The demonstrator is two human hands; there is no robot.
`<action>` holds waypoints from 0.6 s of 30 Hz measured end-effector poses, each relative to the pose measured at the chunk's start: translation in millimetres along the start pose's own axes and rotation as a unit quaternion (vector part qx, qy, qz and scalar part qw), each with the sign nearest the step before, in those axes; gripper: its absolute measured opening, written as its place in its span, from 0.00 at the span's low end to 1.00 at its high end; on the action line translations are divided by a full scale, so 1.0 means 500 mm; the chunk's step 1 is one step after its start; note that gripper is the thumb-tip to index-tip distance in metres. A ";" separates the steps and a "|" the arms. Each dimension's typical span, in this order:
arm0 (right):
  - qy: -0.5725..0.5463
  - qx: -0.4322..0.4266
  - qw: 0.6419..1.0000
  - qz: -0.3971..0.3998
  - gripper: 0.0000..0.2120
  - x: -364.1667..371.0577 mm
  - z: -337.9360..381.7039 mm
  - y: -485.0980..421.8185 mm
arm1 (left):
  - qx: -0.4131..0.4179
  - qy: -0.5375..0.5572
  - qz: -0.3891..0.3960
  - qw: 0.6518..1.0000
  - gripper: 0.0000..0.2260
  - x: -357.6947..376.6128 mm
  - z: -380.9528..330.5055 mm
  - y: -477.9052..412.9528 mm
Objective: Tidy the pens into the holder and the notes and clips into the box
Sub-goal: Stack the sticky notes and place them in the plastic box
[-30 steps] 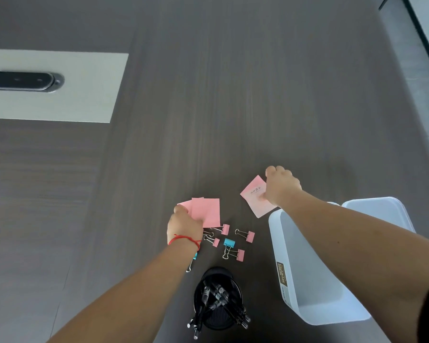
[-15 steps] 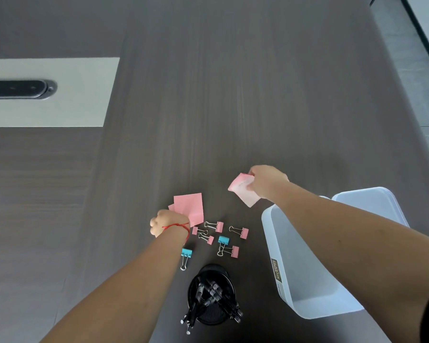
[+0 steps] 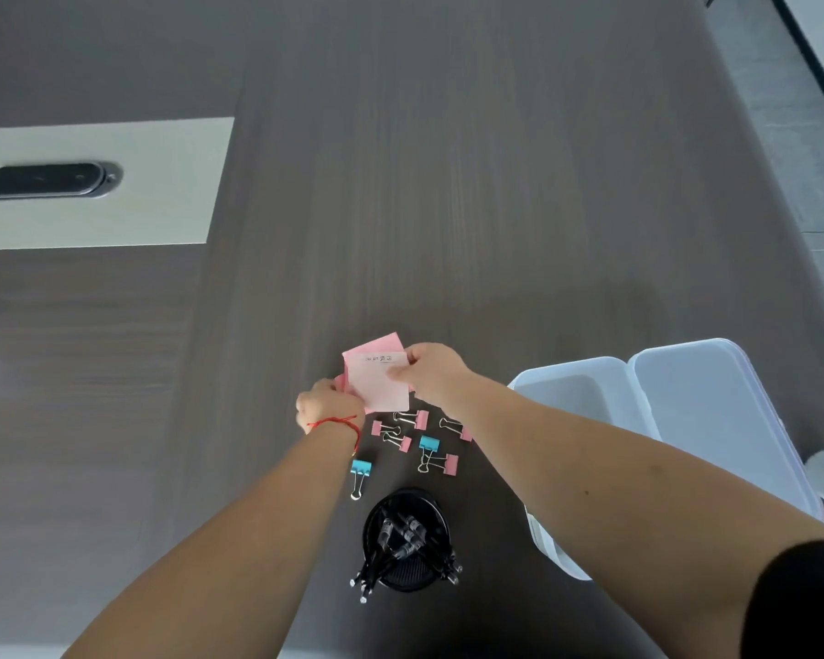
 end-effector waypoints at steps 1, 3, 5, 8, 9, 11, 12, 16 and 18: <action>0.004 -0.004 1.000 -0.001 0.10 0.003 0.002 0.005 | 0.022 0.060 0.023 0.998 0.10 -0.005 0.002 -0.001; 0.009 -0.012 1.000 -0.007 0.10 0.000 0.006 0.018 | 0.056 0.121 0.075 0.988 0.12 -0.018 0.012 -0.005; 0.018 -0.022 0.999 -0.015 0.11 -0.007 0.008 0.030 | 0.059 0.183 0.121 0.974 0.14 -0.045 0.005 0.008; 0.025 -0.048 0.998 -0.043 0.12 -0.017 0.012 0.049 | 0.051 0.256 0.219 0.940 0.09 -0.073 -0.015 0.052; 0.024 -0.058 0.997 -0.052 0.13 -0.020 0.013 0.056 | 0.046 0.266 0.239 0.933 0.08 -0.077 -0.022 0.065; 0.022 -0.070 0.995 -0.068 0.15 -0.028 0.014 0.075 | 0.048 0.273 0.258 0.925 0.09 -0.082 -0.034 0.084; 0.017 -0.075 0.994 -0.077 0.16 -0.034 0.011 0.085 | 0.056 0.264 0.266 0.925 0.09 -0.080 -0.040 0.093; -0.027 -0.097 0.990 -0.098 0.21 -0.063 -0.025 0.126 | 0.111 0.211 0.306 0.922 0.09 -0.056 -0.074 0.157; -0.055 -0.095 0.989 -0.100 0.23 -0.083 -0.051 0.148 | 0.134 0.186 0.329 0.916 0.09 -0.029 -0.089 0.189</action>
Point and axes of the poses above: each hand's wrist, its own y-axis away from the middle knuckle, its own x-axis out of the palm, z = x × y, the point moved 1 cm from there along -y, towards the middle knuckle, and after that the axes turned 7 degrees about y, right-handed, at the moved point
